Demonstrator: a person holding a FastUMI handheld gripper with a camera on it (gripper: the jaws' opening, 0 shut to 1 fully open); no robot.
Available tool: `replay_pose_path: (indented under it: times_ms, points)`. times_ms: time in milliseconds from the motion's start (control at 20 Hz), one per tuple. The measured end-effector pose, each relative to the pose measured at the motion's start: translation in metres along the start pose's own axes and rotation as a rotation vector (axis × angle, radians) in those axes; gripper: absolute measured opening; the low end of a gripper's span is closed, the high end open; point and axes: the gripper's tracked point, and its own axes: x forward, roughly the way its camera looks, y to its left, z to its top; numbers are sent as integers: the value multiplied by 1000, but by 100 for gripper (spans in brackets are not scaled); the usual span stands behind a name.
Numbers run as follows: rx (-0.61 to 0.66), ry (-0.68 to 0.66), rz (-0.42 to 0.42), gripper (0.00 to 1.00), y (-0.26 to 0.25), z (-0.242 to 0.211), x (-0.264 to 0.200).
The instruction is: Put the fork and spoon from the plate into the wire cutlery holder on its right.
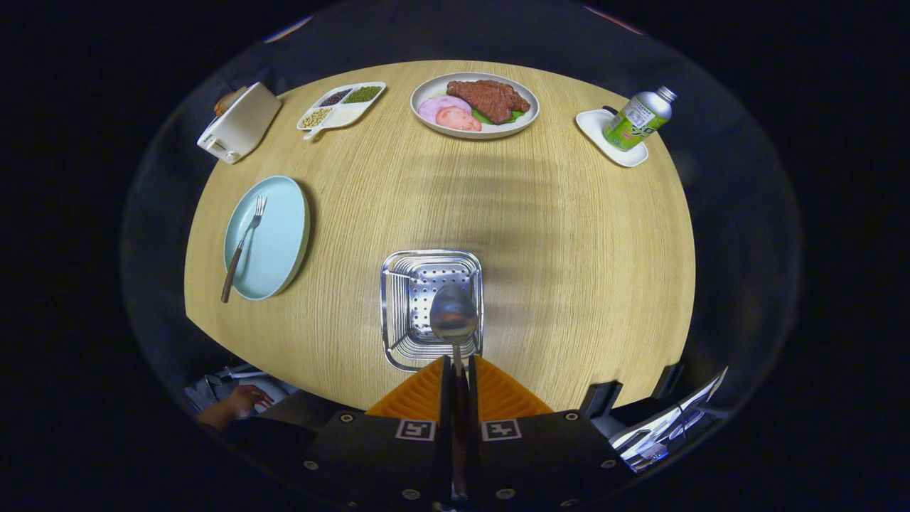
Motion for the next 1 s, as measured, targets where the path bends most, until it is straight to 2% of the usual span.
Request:
replay_pose_path:
  times_ms: [200, 450, 600, 750, 950, 1000]
  points:
    - [-13, -75, -32, 13, -9, 19, -15]
    - [30, -176, 46, 17, 15, 35, -32]
    - [35, -300, 106, 31, 37, 57, -51]
    - [27, -451, 163, 51, 63, 79, -72]
    - [34, -637, 169, 74, 85, 105, -99]
    - [44, -703, 167, 75, 90, 115, -112]
